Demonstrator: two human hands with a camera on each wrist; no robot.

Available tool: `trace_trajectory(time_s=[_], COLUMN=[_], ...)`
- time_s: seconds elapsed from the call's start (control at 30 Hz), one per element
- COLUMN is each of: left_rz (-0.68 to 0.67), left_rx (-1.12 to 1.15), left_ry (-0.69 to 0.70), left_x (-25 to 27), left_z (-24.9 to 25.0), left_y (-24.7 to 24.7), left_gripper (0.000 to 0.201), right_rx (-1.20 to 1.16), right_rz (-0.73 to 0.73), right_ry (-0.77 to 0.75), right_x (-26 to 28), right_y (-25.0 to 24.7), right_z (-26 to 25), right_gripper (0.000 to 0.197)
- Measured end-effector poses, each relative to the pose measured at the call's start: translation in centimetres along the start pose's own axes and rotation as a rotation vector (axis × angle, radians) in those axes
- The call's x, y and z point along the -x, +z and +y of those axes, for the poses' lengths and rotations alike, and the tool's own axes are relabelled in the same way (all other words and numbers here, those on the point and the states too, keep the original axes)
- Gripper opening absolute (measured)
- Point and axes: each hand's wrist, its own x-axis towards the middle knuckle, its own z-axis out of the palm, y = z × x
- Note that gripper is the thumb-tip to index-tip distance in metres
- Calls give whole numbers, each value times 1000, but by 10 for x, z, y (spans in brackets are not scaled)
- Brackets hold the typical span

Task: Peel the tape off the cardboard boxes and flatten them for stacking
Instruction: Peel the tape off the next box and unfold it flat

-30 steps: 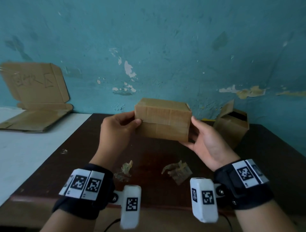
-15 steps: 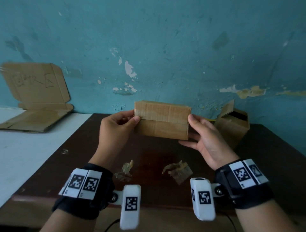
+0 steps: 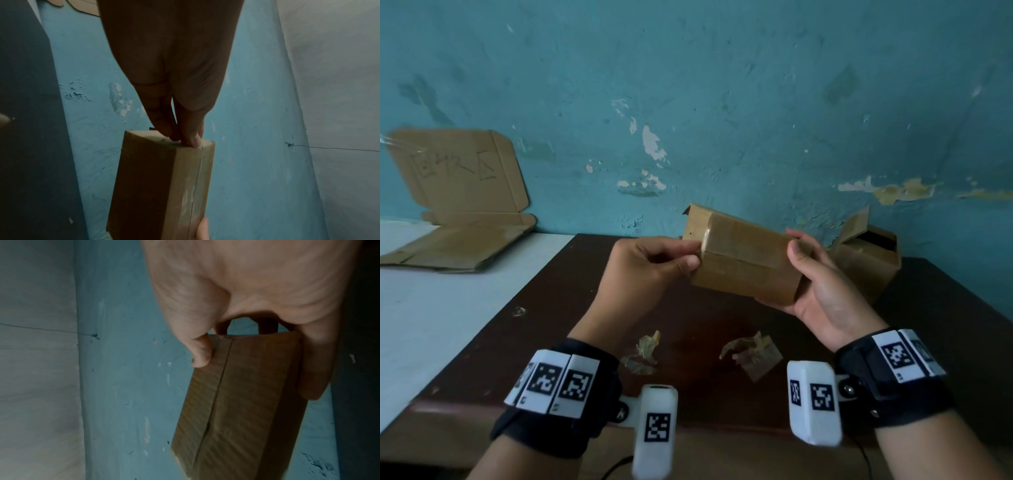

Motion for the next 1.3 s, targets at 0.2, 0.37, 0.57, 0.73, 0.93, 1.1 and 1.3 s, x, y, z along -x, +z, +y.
trace_trajectory(time_s=[0.2,0.37,0.57,0.73,0.93,1.1,1.3], left_rz=[-90,-127,-181,-153,-18,52,11], left_rx=[2,-97,-45,68,10,-9,72], left_ry=[83,84,0,-85,-126,-156,-177], left_x=[1,0,1,-1,-1,-2,-1], left_z=[7,6,12,15,11,8,10], left_y=[0,2,4,2,4,4,4], left_gripper=[27,27,27,26,3,9,11], right_rx=[-38,-24,34,36,43,62,68], right_rz=[-28,-23,39,62,83,104,133], right_ry=[14,-3,-68,-101,-120,-130,-121], right_x=[-4,-3,-4,-2,0,2,3], right_y=[-4,-2,1,4,6,9,12], right_z=[3,3,2,-1,-1,0,0], right_gripper=[37,35,36,30,27,32,32])
